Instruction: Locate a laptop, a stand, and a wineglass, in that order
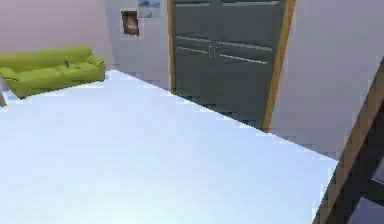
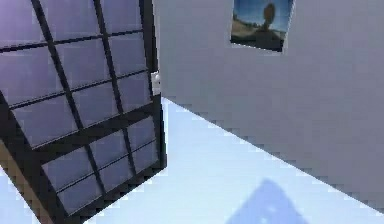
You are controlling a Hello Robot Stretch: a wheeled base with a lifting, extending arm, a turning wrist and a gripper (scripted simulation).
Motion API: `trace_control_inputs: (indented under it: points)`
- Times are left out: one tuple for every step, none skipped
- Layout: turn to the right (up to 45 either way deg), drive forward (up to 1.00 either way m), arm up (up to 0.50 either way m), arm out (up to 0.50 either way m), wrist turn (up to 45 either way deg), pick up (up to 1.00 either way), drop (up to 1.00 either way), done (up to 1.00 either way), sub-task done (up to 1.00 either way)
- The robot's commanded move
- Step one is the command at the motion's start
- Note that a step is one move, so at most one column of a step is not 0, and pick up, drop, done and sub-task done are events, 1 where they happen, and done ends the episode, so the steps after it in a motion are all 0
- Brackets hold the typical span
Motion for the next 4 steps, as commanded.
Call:
trace_control_inputs:
  points:
    - [-39.0, 0.00, 0.00, 0.00, 0.0, 0.00, 0.00, 0.00, 0.00]
    - [0.0, 0.25, 0.00, 0.00, 0.0, 0.00, 0.00, 0.00, 0.00]
    - [-27.0, 0.00, 0.00, 0.00, 0.0, 0.00, 0.00, 0.00, 0.00]
    - [0.0, 1.00, 0.00, 0.00, 0.0, 0.00, 0.00, 0.00, 0.00]
